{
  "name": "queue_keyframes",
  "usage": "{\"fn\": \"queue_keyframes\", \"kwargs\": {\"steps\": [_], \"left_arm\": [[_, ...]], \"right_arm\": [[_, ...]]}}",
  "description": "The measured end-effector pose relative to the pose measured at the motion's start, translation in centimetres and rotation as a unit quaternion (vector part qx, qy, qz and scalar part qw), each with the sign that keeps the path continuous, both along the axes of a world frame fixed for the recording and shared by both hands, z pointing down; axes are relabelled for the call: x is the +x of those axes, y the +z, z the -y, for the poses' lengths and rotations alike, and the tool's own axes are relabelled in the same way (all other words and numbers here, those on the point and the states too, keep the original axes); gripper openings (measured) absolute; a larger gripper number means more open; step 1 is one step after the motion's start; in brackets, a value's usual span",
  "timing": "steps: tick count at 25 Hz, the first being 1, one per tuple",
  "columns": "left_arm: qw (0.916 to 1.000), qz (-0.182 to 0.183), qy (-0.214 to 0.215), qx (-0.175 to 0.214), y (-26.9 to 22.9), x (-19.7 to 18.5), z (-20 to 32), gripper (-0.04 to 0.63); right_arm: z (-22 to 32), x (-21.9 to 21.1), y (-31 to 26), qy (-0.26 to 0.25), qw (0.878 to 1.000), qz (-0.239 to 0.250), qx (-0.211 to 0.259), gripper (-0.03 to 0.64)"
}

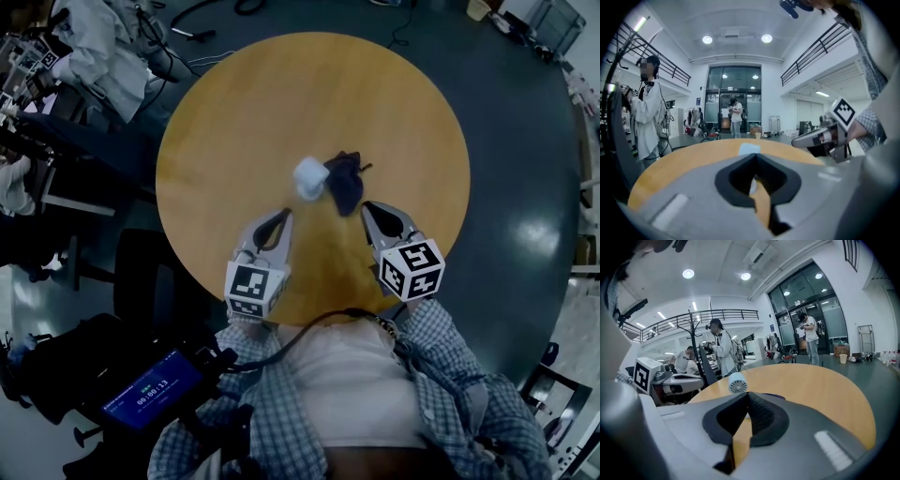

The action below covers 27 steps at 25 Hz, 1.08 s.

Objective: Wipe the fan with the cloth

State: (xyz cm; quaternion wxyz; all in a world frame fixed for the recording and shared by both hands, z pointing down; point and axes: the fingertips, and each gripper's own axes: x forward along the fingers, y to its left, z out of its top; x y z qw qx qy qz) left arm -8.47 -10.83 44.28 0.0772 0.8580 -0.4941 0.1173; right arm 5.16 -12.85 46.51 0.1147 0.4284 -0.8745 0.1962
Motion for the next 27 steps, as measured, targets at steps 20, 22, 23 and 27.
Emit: {"fn": "queue_keyframes", "kwargs": {"steps": [20, 22, 23, 27], "left_arm": [[1.0000, -0.004, 0.005, -0.006, 0.01, 0.61, 0.38, 0.000], [1.0000, -0.004, 0.003, -0.007, -0.05, 0.62, 0.44, 0.000], [1.0000, -0.003, 0.002, -0.009, 0.00, 0.58, 0.44, 0.000], [0.9999, -0.001, 0.000, -0.012, 0.26, 0.39, 0.41, 0.000]], "right_arm": [[0.03, -0.37, -0.05, -0.022, 1.000, -0.017, 0.002, 0.003], [0.04, -0.40, -0.01, -0.024, 1.000, -0.018, 0.000, 0.003], [0.04, -0.41, 0.01, -0.025, 1.000, -0.019, 0.000, 0.003], [0.01, -0.50, 0.10, -0.027, 0.999, -0.020, -0.002, 0.003]]}}
